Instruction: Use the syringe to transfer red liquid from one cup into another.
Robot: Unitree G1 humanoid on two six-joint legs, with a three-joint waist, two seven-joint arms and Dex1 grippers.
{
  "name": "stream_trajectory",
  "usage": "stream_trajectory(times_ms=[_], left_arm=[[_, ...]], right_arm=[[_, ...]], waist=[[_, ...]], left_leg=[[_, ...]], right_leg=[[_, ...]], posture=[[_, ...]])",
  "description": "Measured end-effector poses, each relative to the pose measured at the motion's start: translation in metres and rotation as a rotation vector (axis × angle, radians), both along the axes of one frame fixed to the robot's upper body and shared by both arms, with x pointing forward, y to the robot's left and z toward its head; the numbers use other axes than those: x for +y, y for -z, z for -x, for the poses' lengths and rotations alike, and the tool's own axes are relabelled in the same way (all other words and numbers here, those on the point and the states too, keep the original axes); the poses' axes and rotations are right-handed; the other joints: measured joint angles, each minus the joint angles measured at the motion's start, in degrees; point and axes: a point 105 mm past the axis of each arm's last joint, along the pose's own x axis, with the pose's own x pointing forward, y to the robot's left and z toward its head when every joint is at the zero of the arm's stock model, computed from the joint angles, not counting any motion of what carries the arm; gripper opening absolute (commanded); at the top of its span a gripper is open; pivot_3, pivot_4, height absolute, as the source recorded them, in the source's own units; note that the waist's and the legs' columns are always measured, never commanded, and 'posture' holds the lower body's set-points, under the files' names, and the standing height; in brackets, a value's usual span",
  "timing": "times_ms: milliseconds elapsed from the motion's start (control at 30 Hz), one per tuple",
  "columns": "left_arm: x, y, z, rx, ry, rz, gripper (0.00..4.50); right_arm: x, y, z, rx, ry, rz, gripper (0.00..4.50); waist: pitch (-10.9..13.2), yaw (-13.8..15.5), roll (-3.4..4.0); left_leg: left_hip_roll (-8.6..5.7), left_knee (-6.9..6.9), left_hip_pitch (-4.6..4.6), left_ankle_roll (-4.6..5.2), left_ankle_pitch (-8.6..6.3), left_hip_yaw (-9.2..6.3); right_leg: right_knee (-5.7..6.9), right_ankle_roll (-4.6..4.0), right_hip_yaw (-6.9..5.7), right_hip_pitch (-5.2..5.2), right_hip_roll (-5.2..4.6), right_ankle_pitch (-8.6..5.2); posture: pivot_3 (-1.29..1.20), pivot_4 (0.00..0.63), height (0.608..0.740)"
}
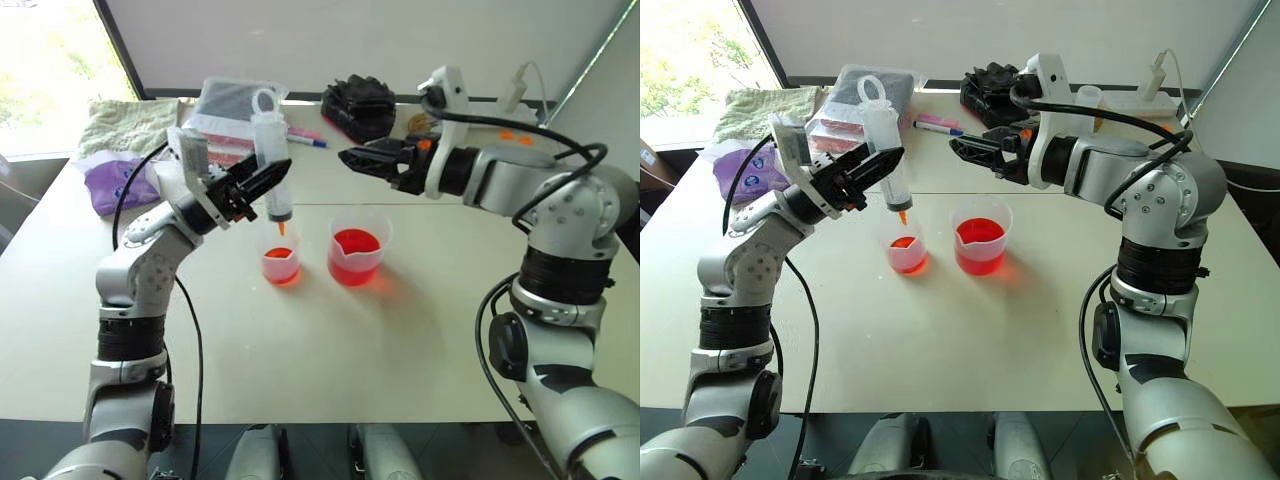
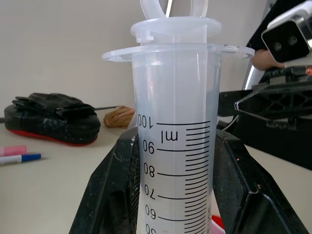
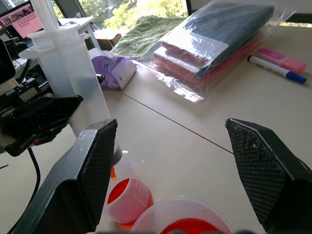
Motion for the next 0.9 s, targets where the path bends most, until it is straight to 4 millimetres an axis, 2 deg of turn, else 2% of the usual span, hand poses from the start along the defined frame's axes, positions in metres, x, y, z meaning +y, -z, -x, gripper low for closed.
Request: stream_trajectory(times_ms=[233, 333, 400, 500, 700, 900], left_arm=[[0.039, -0.046, -0.025, 0.146, -0.099, 0.237, 1.54], [0.053, -0.054, -0.027, 0.224, -0.093, 0.282, 1.54], [0.06, -0.052, -0.025, 0.28, -0.084, 0.287, 1.54], [0.072, -0.041, -0.018, 0.376, -0.081, 0.27, 1.54], [0.095, 0.0, 0.0, 0.603, -0.101, 0.219, 1.54], [0.114, 0.058, 0.011, 0.827, -0.201, 0.171, 1.54]], right_arm=[[0.0, 0.003, 0.0, 0.009, -0.001, 0.001, 3.68], [0.0, 0.004, 0.0, 0.012, -0.001, 0.001, 3.68], [-0.001, 0.006, 0.0, 0.018, -0.001, 0.001, 3.68], [-0.001, 0.01, -0.001, 0.029, 0.0, 0.0, 3.68], [0.001, 0.011, 0.0, 0.028, -0.017, -0.004, 3.68], [0.007, 0.013, -0.003, 0.031, -0.033, -0.022, 3.68]], waist=[[0.0, 0.0, -0.01], [0.0, -0.2, -0.01], [0.0, -0.3, -0.01], [0.0, -0.3, 0.0], [0.0, -0.2, 0.0], [0.0, -0.2, 0.0]], left_leg=[[-0.11, 0.0, -0.01, 0.0, 0.0, -0.02], [-0.11, -0.04, 0.0, 0.0, 0.0, -0.02], [-0.1, -0.05, 0.0, 0.0, 0.0, -0.02], [-0.08, -0.05, 0.0, -0.01, 0.0, -0.02], [-0.05, -0.05, 0.01, -0.02, 0.01, -0.03], [-0.09, -0.05, 0.02, -0.03, 0.01, -0.02]], right_leg=[[0.0, 0.02, -0.02, 0.0, 0.0, 0.01], [-0.01, 0.02, -0.02, -0.01, 0.01, 0.01], [0.0, 0.02, -0.03, -0.01, 0.01, 0.01], [0.01, 0.02, -0.02, -0.02, -0.01, 0.01], [0.02, 0.02, -0.02, -0.02, -0.04, 0.01], [0.02, 0.02, -0.02, -0.02, -0.1, 0.01]], posture=[[0.0, 0.15, 0.74], [0.0, 0.15, 0.74], [0.0, 0.15, 0.74], [0.0, 0.15, 0.74], [0.0, 0.15, 0.74], [0.0, 0.15, 0.74]])
